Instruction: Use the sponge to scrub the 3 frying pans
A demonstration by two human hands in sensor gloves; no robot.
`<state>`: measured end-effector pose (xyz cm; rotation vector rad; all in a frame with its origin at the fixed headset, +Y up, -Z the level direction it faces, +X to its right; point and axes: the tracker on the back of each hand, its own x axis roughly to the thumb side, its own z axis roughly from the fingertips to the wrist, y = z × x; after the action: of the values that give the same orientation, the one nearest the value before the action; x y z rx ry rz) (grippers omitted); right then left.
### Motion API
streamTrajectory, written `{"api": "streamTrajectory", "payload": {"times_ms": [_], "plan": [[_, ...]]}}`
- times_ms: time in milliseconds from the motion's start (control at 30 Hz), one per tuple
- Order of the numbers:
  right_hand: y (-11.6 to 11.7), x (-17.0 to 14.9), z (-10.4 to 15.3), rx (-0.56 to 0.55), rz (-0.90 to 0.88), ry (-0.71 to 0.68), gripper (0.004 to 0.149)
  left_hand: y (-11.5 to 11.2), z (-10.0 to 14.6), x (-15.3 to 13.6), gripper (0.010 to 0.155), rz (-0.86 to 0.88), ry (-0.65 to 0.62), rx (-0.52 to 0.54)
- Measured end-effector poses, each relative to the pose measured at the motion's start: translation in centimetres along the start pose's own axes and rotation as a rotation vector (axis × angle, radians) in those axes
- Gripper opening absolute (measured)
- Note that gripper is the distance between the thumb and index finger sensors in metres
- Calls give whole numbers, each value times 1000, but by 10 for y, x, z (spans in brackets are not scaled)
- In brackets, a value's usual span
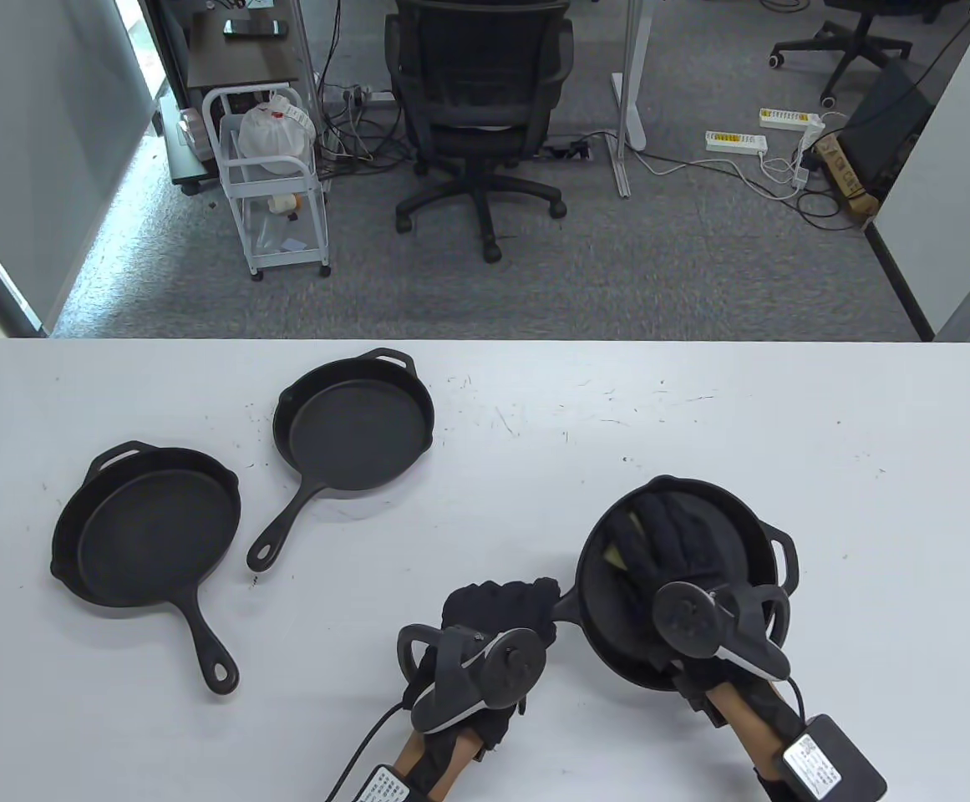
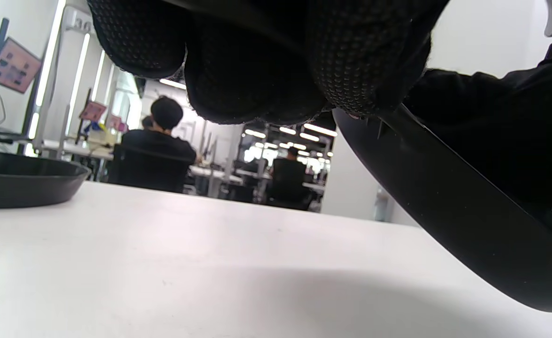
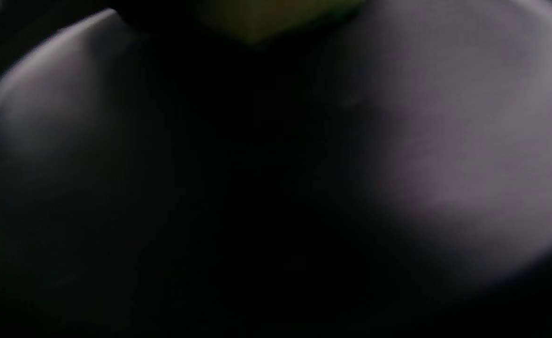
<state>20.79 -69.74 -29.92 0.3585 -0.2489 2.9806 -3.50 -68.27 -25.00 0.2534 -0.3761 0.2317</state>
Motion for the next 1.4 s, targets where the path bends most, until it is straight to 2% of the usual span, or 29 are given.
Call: {"api": "streamTrajectory", "payload": {"times_ms": [67,133,267,433,533,633,767,933,1067,1233,1400], "plan": [[1,-18,1,15,17,62,74,1,0,-1,58,-15,12,18],[5,-24,4,31,43,67,74,2,1,-4,58,-37,37,58],[11,-13,6,66,146,32,72,-1,1,-10,58,-12,83,53],[11,-6,9,47,140,-7,71,-2,-1,-18,60,-8,123,39],[9,-3,13,43,125,-24,70,-4,-2,-23,61,-104,177,24],[7,-3,15,22,127,-22,70,-6,-3,-32,65,-202,251,51],[3,-8,18,-26,68,10,72,-4,-3,-52,61,-278,366,45],[0,-9,20,-85,28,15,72,2,-2,-81,60,-43,477,59],[2,-5,21,-80,35,-8,73,-6,0,-99,59,404,493,-27],[6,-1,20,-66,46,-38,73,-18,-3,-96,59,631,444,-119],[7,4,21,-69,48,-73,73,-32,-6,-91,59,783,387,-216]]}}
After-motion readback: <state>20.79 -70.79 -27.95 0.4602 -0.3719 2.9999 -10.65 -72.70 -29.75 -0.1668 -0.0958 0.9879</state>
